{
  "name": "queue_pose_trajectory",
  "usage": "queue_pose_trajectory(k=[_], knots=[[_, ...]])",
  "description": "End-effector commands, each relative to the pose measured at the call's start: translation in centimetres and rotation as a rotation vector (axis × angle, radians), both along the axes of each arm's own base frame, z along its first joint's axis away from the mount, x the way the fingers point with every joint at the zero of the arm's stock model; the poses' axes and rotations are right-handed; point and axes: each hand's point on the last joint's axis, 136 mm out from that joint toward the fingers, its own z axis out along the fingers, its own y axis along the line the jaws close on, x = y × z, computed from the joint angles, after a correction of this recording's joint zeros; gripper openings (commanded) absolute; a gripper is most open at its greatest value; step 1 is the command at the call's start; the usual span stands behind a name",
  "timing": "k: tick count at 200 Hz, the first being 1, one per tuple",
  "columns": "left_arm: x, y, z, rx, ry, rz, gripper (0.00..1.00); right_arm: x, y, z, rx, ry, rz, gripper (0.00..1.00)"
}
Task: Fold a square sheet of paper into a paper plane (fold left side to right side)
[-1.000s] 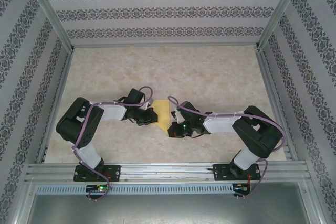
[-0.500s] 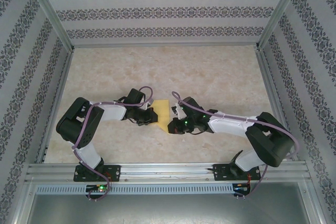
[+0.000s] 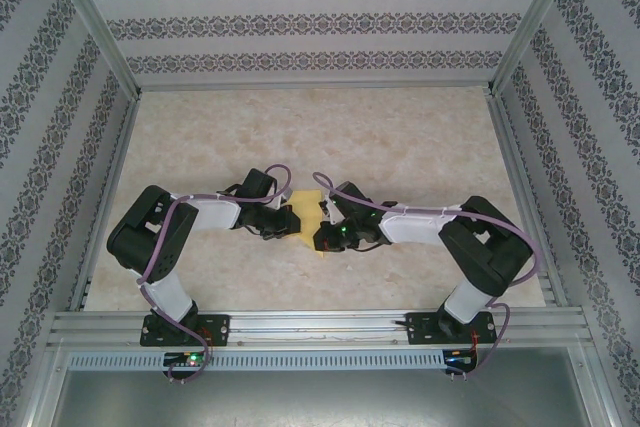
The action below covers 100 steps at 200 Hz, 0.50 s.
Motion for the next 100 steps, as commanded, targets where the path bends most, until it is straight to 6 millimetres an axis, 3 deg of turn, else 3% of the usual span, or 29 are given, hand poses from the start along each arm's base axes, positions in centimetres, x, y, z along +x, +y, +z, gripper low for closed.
queue_pose_trajectory(k=[1, 49, 100], knots=[[-2.0, 2.3, -4.0, 0.157, 0.094, 0.029, 0.09, -0.1, -0.2, -0.9, -0.052, -0.008, 0.011, 0.0], [-1.4, 1.9, -2.8, 0.133, 0.068, 0.027, 0.13, -0.6, -1.4, -2.5, -0.14, 0.009, 0.003, 0.0], [0.0, 1.1, 1.4, 0.067, -0.051, 0.038, 0.18, -1.4, -2.7, -3.8, -0.219, 0.024, 0.014, 0.0]])
